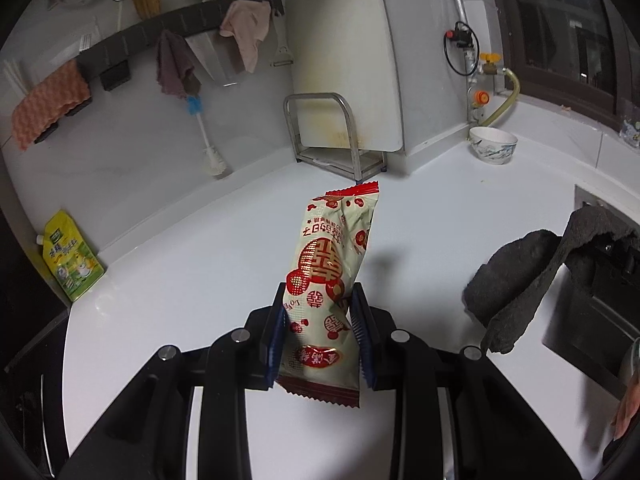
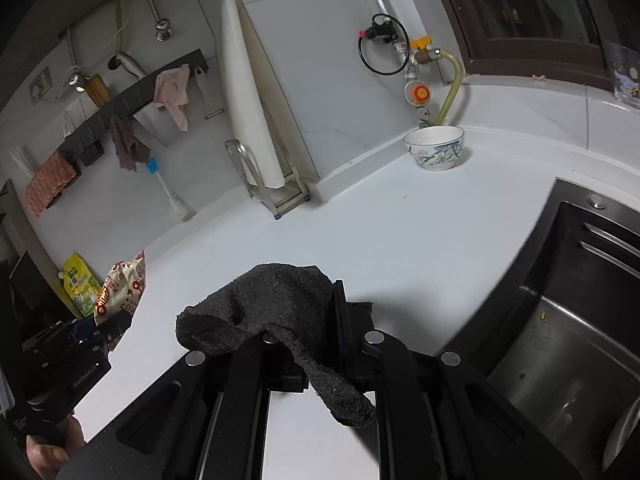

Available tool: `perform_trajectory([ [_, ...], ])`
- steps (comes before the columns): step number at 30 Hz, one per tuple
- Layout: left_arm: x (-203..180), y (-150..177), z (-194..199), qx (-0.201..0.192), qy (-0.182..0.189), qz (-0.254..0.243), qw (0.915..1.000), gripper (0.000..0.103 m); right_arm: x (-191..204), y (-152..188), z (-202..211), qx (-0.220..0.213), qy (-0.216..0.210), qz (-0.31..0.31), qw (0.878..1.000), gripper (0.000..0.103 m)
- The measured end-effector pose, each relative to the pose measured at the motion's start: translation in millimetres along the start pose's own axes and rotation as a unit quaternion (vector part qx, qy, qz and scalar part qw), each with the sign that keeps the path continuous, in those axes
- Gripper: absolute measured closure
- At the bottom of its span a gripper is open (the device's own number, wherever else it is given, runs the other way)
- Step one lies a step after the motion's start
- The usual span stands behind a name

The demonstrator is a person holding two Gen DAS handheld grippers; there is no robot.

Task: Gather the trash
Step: 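Carry the cloth and snack wrapper with both grippers over the grey bin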

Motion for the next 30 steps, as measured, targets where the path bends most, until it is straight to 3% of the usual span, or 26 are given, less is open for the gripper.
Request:
perform_trajectory([
  [17,17.5,90.6,119.5,-0.008,0.054,0.009,0.9985,0.073,48.6,105.7,144.6,-0.033,0.035,0.0,0.999,0.094],
  [22,14.1,122.6,137.2,-0.005,0.061,0.008,0.9981,0.073,49.4,136.7,162.2,-0.026,0.053,0.002,0.998,0.094],
  [30,-1.8,171.4,133.1,0.044,0.073,0.01,0.9963,0.073,55.2,174.3,169.8,0.01,0.076,0.028,0.997,0.094],
])
Point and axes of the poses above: each gripper's, at about its wrist camera, not at the fingertips, and z roughly against the way its jaws point, x to its left, y to its underside, the point moved 4 cm from there along -z, roughly the way its jaws point, and after that the axes turned 9 degrees about -y, right-handed, at the moved point
